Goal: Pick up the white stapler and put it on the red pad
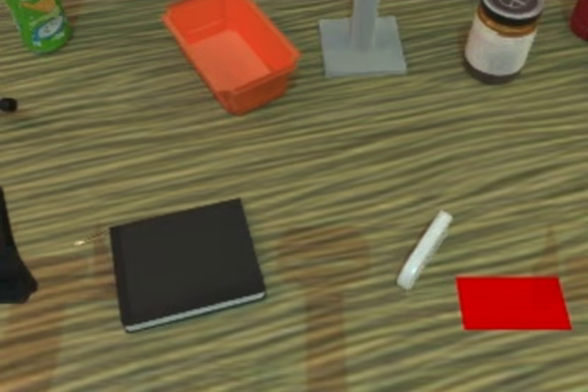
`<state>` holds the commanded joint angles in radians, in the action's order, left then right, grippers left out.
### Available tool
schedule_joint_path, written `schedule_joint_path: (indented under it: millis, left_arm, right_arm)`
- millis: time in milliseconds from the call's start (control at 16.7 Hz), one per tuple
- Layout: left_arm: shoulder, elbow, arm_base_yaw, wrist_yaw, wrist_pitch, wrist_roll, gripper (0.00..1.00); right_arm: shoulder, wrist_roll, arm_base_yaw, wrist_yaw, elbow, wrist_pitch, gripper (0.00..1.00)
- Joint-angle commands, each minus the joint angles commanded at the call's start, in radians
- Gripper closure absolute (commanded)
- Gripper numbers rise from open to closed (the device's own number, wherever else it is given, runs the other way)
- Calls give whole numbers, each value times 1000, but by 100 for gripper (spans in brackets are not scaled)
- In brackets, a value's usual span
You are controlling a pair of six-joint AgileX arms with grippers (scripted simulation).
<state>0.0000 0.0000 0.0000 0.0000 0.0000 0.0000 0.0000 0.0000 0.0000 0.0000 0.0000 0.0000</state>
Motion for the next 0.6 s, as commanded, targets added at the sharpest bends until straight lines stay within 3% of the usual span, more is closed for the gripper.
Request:
schedule_joint_path:
  millis: [300,600]
  left_arm:
    - [0,0,0,0,0,0,0]
    - [0,0,0,0,0,0,0]
  right_arm:
    - [62,47,24,-2,61,-45,0]
    - [379,250,118,-1,338,-241,0]
